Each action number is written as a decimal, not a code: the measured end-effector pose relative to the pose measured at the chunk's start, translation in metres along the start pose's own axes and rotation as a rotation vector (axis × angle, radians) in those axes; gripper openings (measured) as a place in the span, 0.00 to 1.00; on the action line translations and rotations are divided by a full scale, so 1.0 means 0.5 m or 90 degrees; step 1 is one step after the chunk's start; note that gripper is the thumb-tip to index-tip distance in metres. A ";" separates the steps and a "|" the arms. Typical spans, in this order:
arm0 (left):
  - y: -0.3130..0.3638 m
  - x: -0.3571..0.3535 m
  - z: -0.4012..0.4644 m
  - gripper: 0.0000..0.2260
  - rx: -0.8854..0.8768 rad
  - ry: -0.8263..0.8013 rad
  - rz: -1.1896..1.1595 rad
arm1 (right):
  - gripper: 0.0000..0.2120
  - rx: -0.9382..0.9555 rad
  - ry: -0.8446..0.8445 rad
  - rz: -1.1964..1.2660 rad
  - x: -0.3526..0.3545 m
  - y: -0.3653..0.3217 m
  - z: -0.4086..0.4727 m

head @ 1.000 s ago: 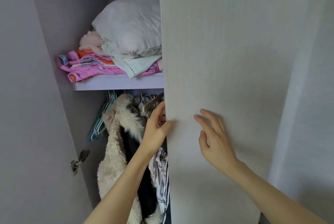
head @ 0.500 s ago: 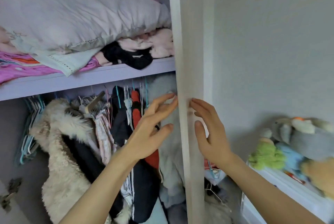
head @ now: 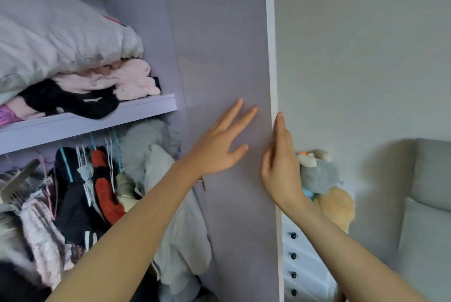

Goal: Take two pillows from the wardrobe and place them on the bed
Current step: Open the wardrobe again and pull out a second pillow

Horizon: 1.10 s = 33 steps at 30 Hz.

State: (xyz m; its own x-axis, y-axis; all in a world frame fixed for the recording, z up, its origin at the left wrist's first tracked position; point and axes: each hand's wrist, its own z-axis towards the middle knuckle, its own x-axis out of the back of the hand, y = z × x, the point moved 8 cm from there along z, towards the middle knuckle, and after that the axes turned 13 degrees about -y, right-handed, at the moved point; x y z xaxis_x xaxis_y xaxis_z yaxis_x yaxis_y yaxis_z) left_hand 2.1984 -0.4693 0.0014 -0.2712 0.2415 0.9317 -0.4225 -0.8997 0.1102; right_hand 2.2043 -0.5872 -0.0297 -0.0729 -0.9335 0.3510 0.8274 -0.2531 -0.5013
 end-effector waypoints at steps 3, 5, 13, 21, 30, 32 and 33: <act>-0.004 -0.019 0.054 0.31 0.017 -0.037 0.032 | 0.30 -0.057 0.037 -0.056 0.034 0.045 0.020; -0.015 -0.030 0.078 0.29 0.029 -0.054 0.045 | 0.28 -0.090 0.042 -0.091 0.045 0.070 0.030; -0.127 0.091 0.018 0.23 0.113 0.068 0.075 | 0.28 0.059 0.111 -0.198 -0.018 -0.031 0.080; -0.355 0.390 -0.246 0.27 0.359 0.196 0.326 | 0.21 0.174 -0.068 0.020 -0.338 -0.183 0.271; -0.552 0.607 -0.415 0.34 0.730 0.140 0.669 | 0.23 0.324 -0.164 -0.047 -0.656 -0.287 0.531; -0.576 0.642 -0.404 0.38 0.801 0.120 0.707 | 0.33 0.337 -0.229 -0.108 -0.731 -0.306 0.603; -0.587 0.653 -0.394 0.39 0.814 0.115 0.717 | 0.37 0.334 -0.266 -0.147 -0.764 -0.315 0.638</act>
State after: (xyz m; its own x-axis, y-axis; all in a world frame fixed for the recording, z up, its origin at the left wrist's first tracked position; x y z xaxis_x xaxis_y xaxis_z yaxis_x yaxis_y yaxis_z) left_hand 2.0633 -0.0548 0.2049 -0.0530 -0.7129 0.6993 0.9139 -0.3169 -0.2538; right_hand 2.2794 -0.1096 0.1675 -0.1463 -0.6683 0.7293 0.9833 -0.1790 0.0333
